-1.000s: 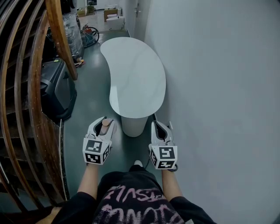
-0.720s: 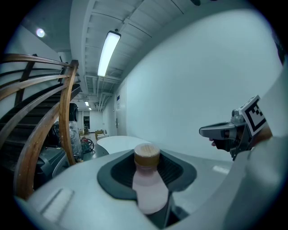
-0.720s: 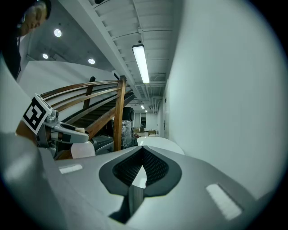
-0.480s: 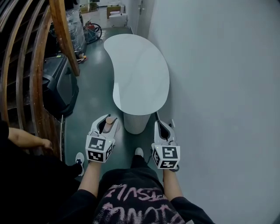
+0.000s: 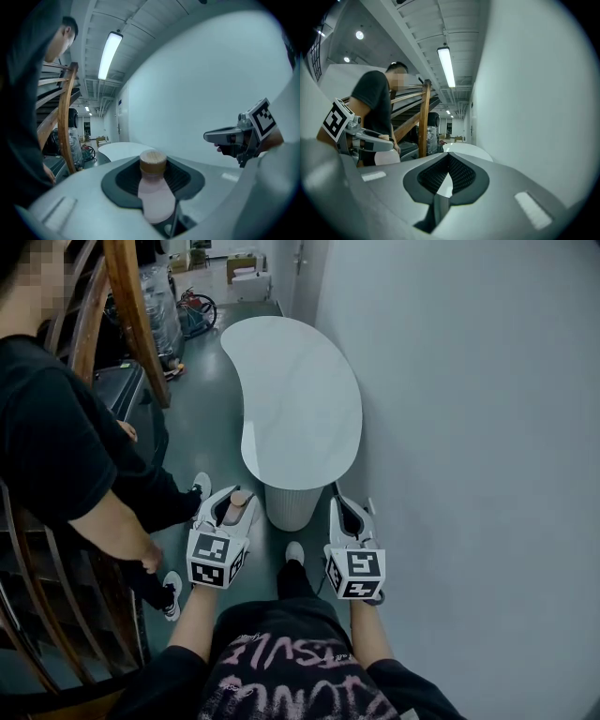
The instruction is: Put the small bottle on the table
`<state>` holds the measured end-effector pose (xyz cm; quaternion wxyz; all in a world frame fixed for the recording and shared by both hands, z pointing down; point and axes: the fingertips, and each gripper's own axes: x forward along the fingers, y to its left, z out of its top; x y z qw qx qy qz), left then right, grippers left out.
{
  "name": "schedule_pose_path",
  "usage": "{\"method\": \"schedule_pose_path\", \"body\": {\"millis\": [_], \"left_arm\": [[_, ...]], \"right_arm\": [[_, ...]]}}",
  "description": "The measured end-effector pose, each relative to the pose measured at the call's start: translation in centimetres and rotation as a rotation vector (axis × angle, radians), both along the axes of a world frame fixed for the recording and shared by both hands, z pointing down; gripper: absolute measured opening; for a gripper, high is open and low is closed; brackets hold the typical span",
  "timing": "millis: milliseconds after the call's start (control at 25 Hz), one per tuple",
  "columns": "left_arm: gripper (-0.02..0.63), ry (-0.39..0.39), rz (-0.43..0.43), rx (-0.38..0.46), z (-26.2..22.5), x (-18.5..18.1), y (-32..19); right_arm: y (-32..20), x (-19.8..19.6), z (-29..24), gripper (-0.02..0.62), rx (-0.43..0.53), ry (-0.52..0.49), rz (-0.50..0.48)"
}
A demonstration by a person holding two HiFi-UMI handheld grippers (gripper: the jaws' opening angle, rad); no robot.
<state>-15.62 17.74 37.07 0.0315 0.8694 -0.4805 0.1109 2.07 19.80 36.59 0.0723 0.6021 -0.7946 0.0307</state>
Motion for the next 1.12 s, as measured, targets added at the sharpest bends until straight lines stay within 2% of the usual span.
{"method": "schedule_pose_path", "body": {"millis": [480,1120], "left_arm": [[0.130,-0.012,-0.011,0.009,0.5,0.1,-3.9],[0.130,-0.002,-0.045,-0.055,2.5,0.9,-12.5]], "right_arm": [[-4.2,0.4,1.0,0.011,0.002,-0.012,-0.013],[-13.6,1.3,3.2,0.011,-0.069,-0.015,-0.043]]}}
